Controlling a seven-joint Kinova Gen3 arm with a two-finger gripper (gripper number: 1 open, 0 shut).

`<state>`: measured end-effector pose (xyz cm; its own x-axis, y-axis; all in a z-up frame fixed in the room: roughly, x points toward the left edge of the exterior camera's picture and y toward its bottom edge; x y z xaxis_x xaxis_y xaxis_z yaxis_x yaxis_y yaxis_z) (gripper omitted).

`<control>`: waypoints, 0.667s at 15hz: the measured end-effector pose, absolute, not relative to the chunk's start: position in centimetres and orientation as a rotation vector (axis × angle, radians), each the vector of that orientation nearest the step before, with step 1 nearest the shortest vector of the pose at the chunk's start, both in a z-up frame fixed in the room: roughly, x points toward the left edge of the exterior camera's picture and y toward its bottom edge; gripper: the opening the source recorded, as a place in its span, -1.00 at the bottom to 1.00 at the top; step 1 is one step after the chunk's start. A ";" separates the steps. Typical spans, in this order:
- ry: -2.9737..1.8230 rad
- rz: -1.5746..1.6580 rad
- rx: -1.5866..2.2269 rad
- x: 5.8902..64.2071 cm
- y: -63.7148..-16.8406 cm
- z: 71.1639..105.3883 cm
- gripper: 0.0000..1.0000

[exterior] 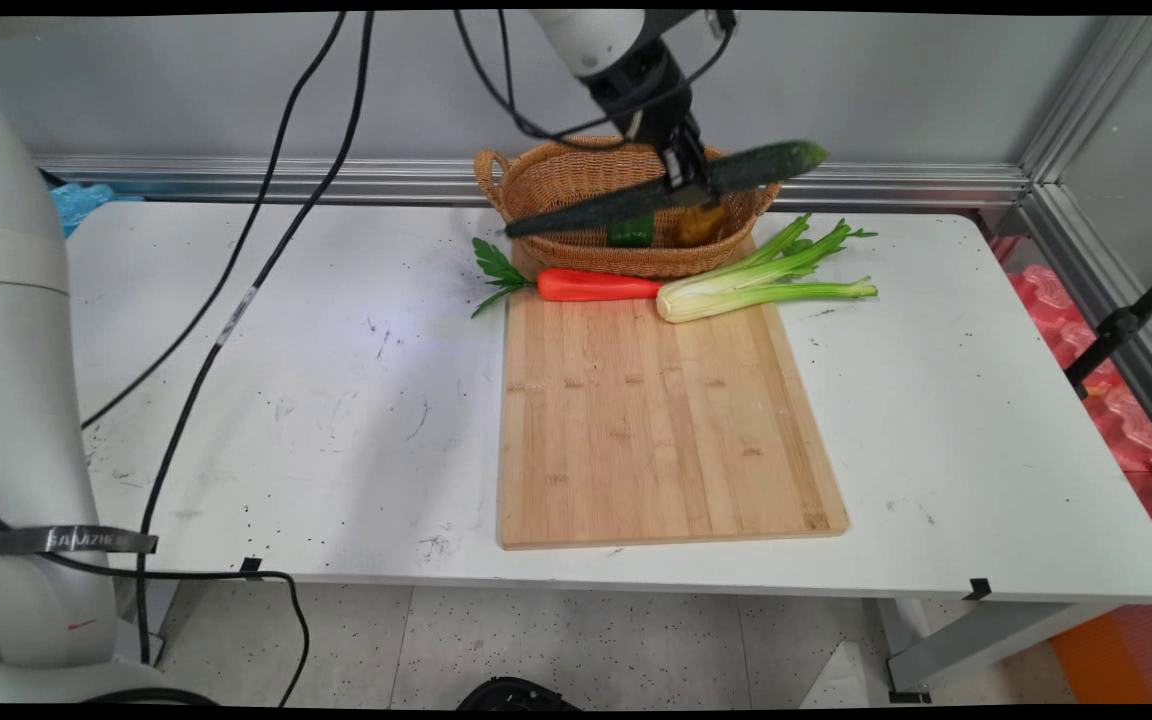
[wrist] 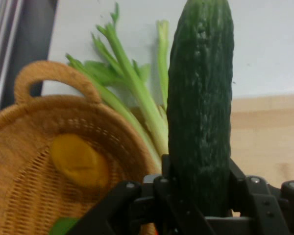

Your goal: Place the picked object on the cutting board

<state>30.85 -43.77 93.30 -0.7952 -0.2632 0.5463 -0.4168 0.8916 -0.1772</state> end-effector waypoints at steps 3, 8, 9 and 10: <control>-2.552 0.380 0.495 30.9 -41.0 92.1 -1.00; -2.564 0.376 0.508 30.9 -38.4 89.4 -1.00; -2.564 0.376 0.510 30.9 -38.1 89.0 -1.00; -2.564 0.376 0.513 30.8 -37.9 88.3 -1.00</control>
<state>30.83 -37.89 88.30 -0.8066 -0.2856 0.5174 -0.4223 0.8911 -0.1664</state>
